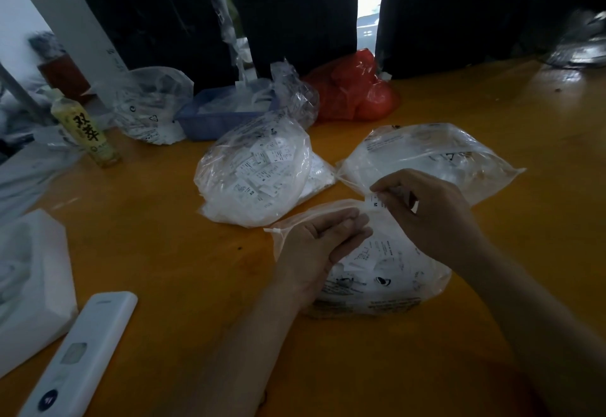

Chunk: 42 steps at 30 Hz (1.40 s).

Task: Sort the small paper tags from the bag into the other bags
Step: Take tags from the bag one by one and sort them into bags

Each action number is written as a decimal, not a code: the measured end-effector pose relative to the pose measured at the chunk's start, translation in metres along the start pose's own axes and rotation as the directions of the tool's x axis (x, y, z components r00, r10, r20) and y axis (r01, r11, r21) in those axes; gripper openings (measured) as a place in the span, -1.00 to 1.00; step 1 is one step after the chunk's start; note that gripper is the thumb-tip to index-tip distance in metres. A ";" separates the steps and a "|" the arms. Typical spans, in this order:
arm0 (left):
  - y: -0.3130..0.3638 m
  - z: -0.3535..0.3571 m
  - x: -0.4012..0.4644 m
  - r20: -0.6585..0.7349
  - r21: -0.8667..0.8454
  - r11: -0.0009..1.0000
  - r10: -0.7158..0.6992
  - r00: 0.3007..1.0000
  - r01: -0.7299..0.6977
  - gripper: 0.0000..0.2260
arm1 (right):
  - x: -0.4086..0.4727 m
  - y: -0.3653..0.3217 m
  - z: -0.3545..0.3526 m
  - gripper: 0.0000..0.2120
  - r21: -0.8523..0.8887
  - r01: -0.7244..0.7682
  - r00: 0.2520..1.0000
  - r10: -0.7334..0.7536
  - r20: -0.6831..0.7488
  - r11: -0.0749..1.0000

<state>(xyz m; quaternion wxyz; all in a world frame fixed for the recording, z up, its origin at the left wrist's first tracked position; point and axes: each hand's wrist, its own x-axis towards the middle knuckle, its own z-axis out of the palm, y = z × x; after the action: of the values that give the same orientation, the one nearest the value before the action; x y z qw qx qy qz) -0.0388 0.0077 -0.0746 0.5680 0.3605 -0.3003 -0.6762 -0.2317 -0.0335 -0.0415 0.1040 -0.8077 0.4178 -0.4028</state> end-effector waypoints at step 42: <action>0.001 0.001 0.001 -0.158 0.023 0.998 0.056 0.986 -0.053 -0.73 | -0.007 -0.007 0.025 -0.76 0.280 -0.339 0.940 0.308 0.148 0.898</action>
<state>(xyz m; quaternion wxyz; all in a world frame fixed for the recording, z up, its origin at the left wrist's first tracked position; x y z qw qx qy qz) -0.0398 0.0068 -0.0735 0.6048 0.4103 -0.2701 -0.6268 -0.2113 -0.0278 -0.0589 0.3121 -0.7207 0.4741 -0.3979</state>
